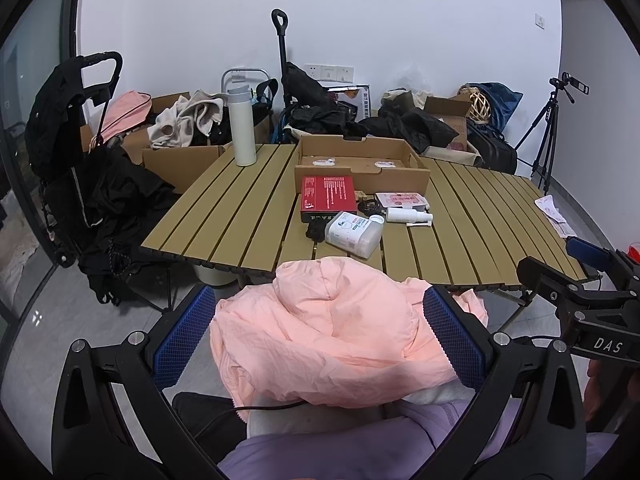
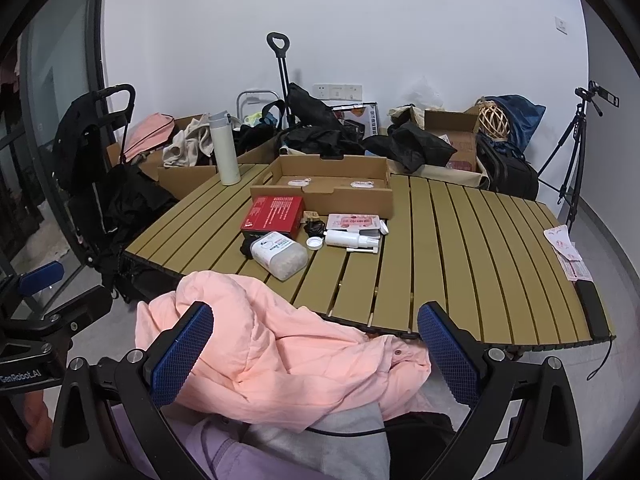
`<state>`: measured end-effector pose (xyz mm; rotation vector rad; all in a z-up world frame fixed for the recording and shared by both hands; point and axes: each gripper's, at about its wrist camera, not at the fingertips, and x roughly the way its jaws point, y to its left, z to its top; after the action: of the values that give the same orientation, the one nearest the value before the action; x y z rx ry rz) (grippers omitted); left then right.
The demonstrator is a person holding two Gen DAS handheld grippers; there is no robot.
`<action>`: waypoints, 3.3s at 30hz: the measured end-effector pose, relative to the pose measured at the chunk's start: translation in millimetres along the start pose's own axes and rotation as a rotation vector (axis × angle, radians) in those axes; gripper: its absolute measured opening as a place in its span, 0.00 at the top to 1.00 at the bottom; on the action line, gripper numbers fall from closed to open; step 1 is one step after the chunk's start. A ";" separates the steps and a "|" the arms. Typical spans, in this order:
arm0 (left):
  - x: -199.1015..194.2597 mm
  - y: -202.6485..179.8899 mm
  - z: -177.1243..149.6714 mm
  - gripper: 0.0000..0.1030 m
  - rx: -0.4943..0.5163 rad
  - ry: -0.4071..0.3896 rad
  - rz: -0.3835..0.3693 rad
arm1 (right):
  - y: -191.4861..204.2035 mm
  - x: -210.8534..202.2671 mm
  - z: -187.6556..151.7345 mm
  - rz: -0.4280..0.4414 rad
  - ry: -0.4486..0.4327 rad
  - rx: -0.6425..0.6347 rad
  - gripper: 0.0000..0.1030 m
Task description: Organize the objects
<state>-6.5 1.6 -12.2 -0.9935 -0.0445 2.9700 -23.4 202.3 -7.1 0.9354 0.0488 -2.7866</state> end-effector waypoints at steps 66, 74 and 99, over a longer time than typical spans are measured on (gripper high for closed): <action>379.8 52.1 95.1 0.49 -0.083 0.392 -0.363 | -6.9 386.7 106.6 0.336 0.395 0.156 0.48; 349.8 49.3 118.7 0.56 -0.103 0.345 -0.379 | -13.2 366.7 119.6 0.405 0.336 0.200 0.58; 232.6 2.2 154.7 0.58 -0.056 0.250 -0.454 | -54.9 211.4 148.4 0.409 0.118 0.203 0.72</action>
<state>-285.3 -0.1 -28.7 -1.1693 -0.3079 2.4336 -287.3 204.0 -17.2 1.0219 -0.3718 -2.3872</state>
